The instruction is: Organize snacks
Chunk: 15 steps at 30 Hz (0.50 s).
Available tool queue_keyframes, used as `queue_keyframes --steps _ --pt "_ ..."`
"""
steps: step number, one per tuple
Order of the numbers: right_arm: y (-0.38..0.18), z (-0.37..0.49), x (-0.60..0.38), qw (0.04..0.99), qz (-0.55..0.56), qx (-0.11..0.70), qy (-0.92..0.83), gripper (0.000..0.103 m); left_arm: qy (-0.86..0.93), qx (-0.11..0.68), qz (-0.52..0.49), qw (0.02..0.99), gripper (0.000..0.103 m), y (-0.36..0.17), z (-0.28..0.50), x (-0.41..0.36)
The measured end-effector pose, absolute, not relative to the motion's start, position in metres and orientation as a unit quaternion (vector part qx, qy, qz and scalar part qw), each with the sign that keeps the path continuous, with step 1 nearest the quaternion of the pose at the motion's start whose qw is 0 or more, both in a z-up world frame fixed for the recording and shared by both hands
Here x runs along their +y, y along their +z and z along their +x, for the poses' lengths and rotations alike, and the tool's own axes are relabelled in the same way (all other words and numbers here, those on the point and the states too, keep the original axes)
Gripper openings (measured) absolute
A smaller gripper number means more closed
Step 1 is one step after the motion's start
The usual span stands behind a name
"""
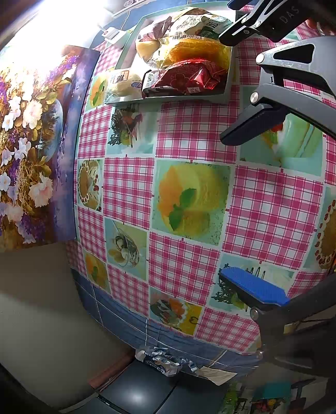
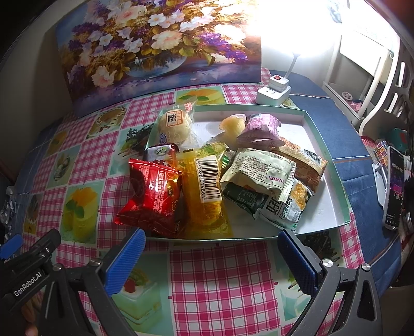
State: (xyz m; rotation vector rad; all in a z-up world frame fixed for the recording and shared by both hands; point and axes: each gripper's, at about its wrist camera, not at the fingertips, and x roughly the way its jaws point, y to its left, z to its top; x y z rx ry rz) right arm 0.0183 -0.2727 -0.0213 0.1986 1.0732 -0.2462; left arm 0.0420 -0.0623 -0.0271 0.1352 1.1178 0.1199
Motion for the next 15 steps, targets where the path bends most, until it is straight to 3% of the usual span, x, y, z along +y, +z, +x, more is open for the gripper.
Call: queue_keyframes --steps 15 --pt "-0.0215 0.0183 -0.2721 0.847 0.094 0.509 -0.117 0.103 0.056 0.530 0.064 0.844 0.095 -0.0265 0.0427 -0.0613"
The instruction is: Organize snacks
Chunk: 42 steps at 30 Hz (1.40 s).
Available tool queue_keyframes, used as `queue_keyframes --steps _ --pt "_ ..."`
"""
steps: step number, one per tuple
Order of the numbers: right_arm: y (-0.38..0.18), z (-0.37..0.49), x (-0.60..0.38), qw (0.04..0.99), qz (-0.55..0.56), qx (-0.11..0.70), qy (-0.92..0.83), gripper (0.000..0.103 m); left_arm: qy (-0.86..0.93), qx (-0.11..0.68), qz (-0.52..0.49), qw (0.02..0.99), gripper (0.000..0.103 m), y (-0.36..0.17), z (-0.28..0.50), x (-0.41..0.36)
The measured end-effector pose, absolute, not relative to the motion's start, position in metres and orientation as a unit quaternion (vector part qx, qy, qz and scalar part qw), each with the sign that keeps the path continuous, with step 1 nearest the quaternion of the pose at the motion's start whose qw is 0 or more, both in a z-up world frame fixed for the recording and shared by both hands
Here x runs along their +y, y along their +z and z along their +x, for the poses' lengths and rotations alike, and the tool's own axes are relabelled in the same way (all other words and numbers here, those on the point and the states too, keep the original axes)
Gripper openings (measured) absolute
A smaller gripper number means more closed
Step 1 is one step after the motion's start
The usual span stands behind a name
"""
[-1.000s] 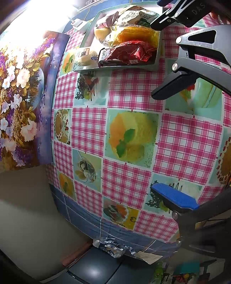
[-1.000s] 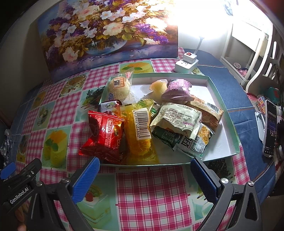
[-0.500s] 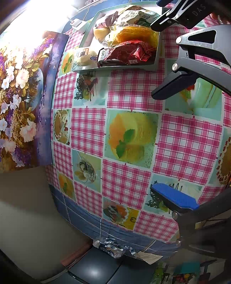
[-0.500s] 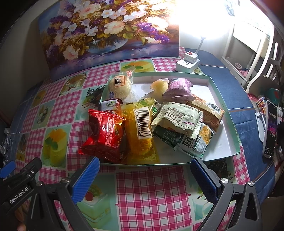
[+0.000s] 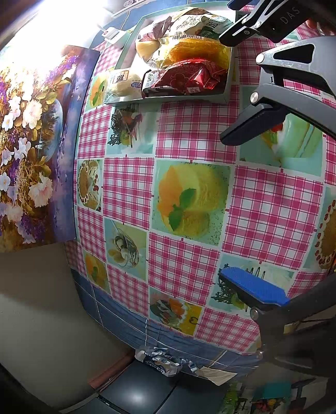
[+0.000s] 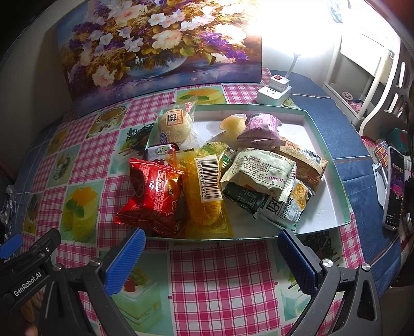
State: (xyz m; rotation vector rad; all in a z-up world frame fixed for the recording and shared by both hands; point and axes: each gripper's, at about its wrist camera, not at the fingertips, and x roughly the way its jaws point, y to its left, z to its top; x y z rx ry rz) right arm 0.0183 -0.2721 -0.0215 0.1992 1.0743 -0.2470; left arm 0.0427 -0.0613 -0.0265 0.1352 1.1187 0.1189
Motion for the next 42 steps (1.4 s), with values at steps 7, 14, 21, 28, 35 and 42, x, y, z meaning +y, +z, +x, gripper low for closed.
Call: queue_keyframes --steps 7,14,21,28,35,42 --pt "-0.0216 0.0181 -0.2720 0.847 0.094 0.510 -0.117 0.103 0.056 0.530 0.064 0.844 0.095 -0.0264 0.0429 -0.0607" --pt "-0.0217 0.0182 -0.2721 0.847 0.095 0.510 -0.117 0.103 0.052 0.532 0.064 0.843 0.095 -0.0281 0.0418 -0.0630" --pt "-0.0218 0.0183 -0.2721 0.847 0.094 0.510 -0.117 0.103 0.047 0.534 0.065 0.841 0.095 -0.0288 0.0420 -0.0628" --pt "-0.0218 0.0185 -0.2719 0.847 0.095 0.510 -0.118 0.103 0.048 0.535 0.065 0.841 0.095 -0.0289 0.0417 -0.0620" --pt "-0.0225 0.0182 -0.2721 0.847 0.094 0.510 -0.117 0.103 0.048 0.535 0.065 0.841 0.095 -0.0288 0.0425 -0.0605" --pt "-0.0225 0.0180 -0.2721 0.847 0.094 0.510 -0.117 0.103 0.048 0.535 0.065 0.841 0.095 -0.0291 0.0425 -0.0605"
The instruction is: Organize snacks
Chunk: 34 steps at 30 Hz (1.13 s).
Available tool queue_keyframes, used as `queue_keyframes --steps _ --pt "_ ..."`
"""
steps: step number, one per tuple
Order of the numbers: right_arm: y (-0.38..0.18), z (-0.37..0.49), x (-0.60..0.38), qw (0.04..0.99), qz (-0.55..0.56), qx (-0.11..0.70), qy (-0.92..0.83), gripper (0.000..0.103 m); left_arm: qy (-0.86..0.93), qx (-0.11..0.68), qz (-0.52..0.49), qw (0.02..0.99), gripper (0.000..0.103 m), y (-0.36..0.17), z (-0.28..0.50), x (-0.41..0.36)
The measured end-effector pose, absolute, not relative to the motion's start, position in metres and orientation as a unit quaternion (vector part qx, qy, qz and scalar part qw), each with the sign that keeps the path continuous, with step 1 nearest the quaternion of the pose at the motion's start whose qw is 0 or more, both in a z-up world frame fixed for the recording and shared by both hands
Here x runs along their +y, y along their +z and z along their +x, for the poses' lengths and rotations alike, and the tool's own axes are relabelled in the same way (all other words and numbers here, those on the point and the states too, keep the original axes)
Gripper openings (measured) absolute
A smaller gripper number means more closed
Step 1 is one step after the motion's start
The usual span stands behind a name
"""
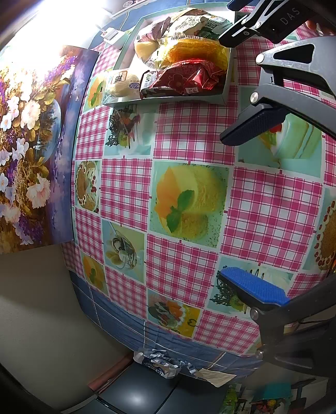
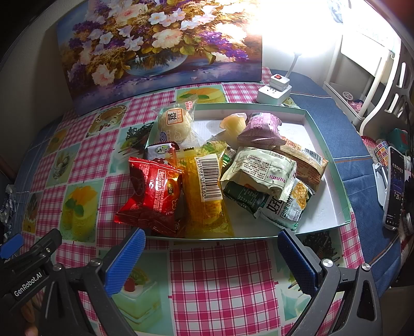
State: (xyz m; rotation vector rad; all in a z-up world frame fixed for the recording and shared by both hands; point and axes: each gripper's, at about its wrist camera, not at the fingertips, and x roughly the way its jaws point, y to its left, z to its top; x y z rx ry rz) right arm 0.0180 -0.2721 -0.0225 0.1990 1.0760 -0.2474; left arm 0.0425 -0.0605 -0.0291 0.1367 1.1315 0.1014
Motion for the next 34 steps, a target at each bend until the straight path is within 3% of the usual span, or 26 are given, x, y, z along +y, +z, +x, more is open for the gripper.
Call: queue_keyframes --steps 34 --pt "-0.0230 0.0190 -0.2718 0.846 0.094 0.511 -0.118 0.103 0.047 0.531 0.064 0.843 0.095 -0.0272 0.0423 -0.0600"
